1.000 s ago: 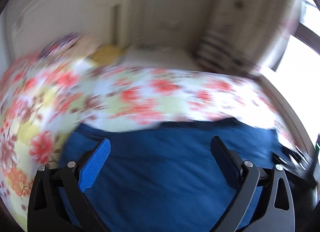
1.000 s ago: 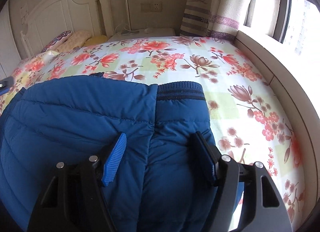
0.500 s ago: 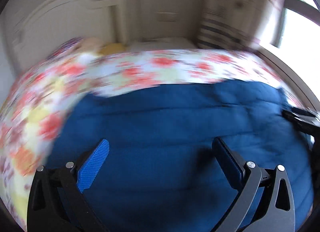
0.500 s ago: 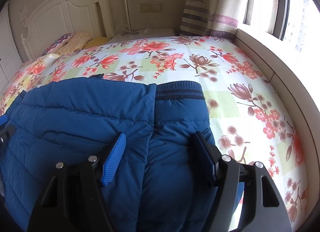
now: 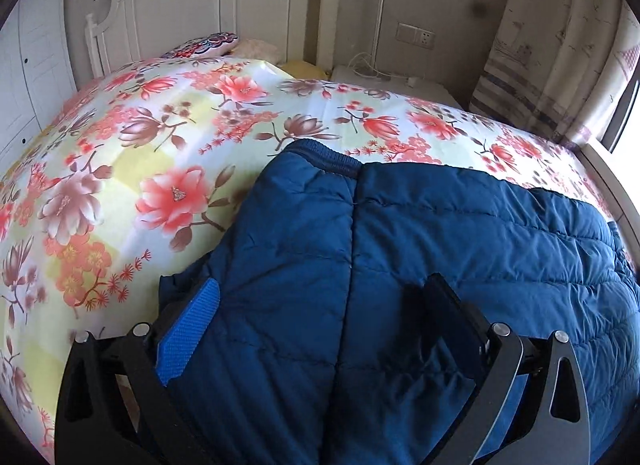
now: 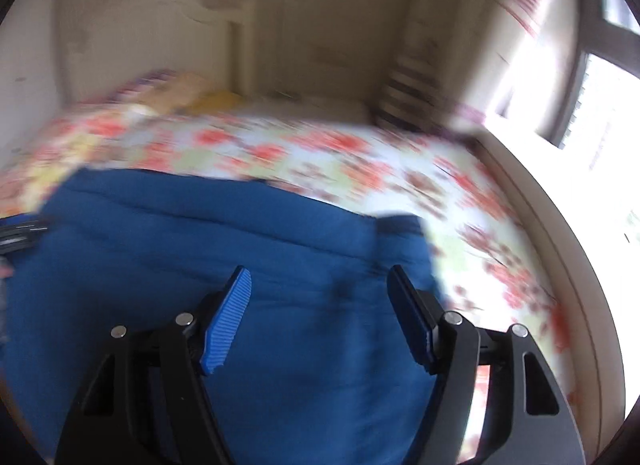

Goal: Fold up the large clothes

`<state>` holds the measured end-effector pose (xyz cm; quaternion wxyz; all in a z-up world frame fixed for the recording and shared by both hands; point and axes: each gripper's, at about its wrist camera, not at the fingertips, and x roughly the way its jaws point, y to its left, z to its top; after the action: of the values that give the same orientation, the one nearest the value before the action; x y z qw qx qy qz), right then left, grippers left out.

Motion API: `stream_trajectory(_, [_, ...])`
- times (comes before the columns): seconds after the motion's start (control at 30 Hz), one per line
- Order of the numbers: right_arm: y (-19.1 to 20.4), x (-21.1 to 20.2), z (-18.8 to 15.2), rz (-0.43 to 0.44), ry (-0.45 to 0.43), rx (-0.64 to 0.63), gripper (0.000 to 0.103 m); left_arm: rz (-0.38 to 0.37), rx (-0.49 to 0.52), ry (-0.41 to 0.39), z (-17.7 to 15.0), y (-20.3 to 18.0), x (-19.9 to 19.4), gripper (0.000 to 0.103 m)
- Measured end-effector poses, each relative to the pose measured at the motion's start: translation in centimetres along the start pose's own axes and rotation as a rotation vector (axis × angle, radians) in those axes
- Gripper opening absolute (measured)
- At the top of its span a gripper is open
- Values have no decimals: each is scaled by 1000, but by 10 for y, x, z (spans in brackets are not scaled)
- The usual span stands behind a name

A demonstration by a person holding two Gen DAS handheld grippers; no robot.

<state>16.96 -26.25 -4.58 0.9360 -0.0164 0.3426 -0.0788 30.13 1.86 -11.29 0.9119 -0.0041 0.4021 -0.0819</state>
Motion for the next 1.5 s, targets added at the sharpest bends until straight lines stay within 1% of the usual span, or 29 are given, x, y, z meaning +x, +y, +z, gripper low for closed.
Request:
stream_trajectory(0.03, [27,-14,0,71,-23,-56,74,4,4,1,0,-1,0,98])
stream_trajectory(0.07, [44,-18,-1,123,-22,-103,76,10,9,2,-2,0,-3,98])
stream_trajectory(0.13, [80,-14,-8,182,21,-206,78,6,6,1,-2,-1,-3,98])
stream_trajectory(0.17, [99,-5,-16,173,54,-270,78,3,2,0,-2,-1,-3,98])
stream_trajectory(0.2, [113,4,-26,136,69,-330,79,0,-2,-1,-2,-1,-3,98])
stream_trajectory(0.23, [117,6,-29,119,51,-349,79,-2,-6,-3,-3,0,-4,98])
stream_trajectory(0.3, [111,7,-28,147,62,-322,79,-5,-8,0,-3,1,-5,98])
stream_trajectory(0.33, [101,7,-26,187,81,-288,79,-6,-8,2,-3,1,-5,98])
stream_trajectory(0.4, [83,2,-24,190,82,-253,79,-12,-12,4,-3,2,-4,98])
stream_trajectory(0.47, [46,-3,-25,151,72,-170,80,-16,-17,2,-3,3,-4,98])
stream_trajectory(0.5, [20,-2,-26,140,74,-101,80,-17,-18,1,-3,3,-4,98])
stream_trajectory(0.57, [-15,4,-33,111,93,8,80,-16,-17,2,-3,3,-4,98])
stream_trajectory(0.6, [-28,8,-38,115,100,52,80,-16,-17,1,-3,4,-4,98])
stream_trajectory(0.67, [-46,20,-46,184,109,140,80,-12,-16,-2,-3,4,-5,98])
stream_trajectory(0.8, [-36,23,-44,126,111,81,80,-6,-16,0,-3,4,-4,98])
stream_trajectory(0.9, [-44,25,-42,154,108,110,80,3,-8,19,-2,2,-3,98])
stream_trajectory(0.97, [-40,14,-42,118,88,89,80,40,9,27,-2,-3,-11,98])
stream_trajectory(1.0, [-34,0,-42,97,61,60,79,52,13,18,-4,-6,-19,98])
stream_trajectory(1.03, [-26,-12,-41,99,40,39,79,31,16,-13,-8,-12,-36,98])
stream_trajectory(1.07, [-14,-27,-41,127,14,16,80,-10,28,-38,-13,-20,-51,98])
stream_trajectory(1.13, [13,-52,-44,187,-21,-69,79,-59,90,-74,-24,-40,-78,98])
stream_trajectory(1.2, [45,-70,-57,210,-33,-196,80,-49,199,-100,-44,-68,-97,98])
stream_trajectory(1.27, [64,-74,-75,208,-8,-295,80,-51,269,-66,-73,-86,-96,98])
stream_trajectory(1.3, [72,-71,-92,185,15,-355,80,-51,281,-40,-82,-88,-89,98])
stream_trajectory(1.33, [71,-71,-103,174,2,-375,80,-46,283,-20,-95,-86,-79,99])
stream_trajectory(1.37, [62,-75,-113,199,-23,-368,80,-78,272,-65,-103,-80,-79,99])
stream_trajectory(1.4, [52,-79,-118,214,-21,-350,80,-88,274,-85,-107,-75,-80,99])
stream_trajectory(1.43, [34,-84,-124,221,-9,-308,81,-84,283,-86,-109,-69,-82,99])
stream_trajectory(1.5, [0,-94,-131,188,2,-236,80,-65,260,-75,-108,-57,-85,99])
